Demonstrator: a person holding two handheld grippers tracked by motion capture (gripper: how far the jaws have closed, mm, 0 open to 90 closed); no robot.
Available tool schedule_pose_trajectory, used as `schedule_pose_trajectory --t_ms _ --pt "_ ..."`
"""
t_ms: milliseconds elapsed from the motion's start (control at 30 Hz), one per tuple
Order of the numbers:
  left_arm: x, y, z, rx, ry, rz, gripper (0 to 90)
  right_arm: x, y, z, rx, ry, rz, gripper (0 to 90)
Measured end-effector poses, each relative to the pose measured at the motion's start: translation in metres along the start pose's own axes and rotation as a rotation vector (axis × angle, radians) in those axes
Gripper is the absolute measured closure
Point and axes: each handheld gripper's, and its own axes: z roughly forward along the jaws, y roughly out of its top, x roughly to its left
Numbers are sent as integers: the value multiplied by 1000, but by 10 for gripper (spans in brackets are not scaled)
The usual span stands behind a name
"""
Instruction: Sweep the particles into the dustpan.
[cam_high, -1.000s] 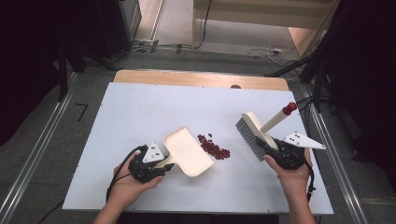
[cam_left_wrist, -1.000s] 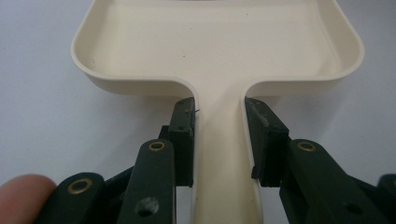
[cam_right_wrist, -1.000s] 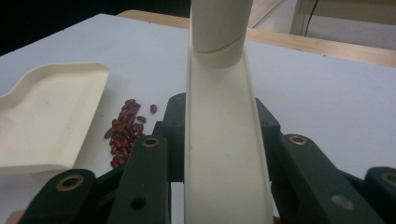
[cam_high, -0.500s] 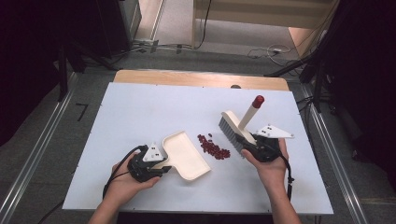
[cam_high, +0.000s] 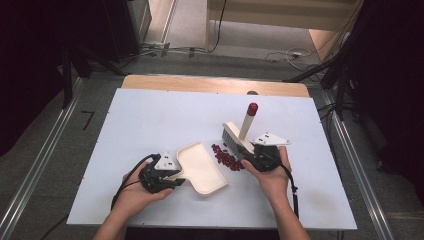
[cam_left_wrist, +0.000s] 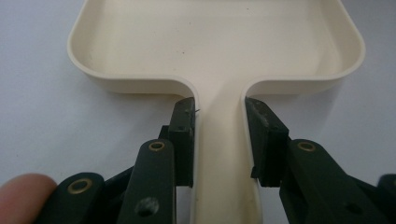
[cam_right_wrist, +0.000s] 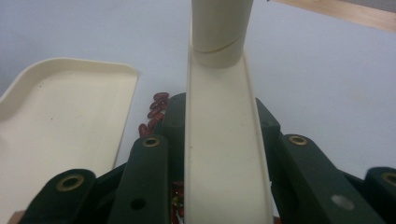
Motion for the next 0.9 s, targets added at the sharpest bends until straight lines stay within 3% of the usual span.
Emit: schedule_pose_trajectory --t_ms 200,300,400,467,567,667,900 --pt "5 0 2 3 -46 -42 663 12 5 6 29 -18 -29 654" --pt "7 0 2 1 -51 -44 663 17 5 9 40 -13 -44 654" --pt "5 1 3 9 -37 -31 663 23 5 10 46 0 -58 654" --pt "2 2 4 27 -15 -2 663 27 5 10 52 11 -62 654" --pt "-3 6 4 53 18 25 664 29 6 11 53 -1 -72 654" --pt "-3 7 5 67 22 22 664 27 5 11 53 10 -51 654" --pt "-1 7 7 81 4 14 664 33 6 12 61 38 -64 654"
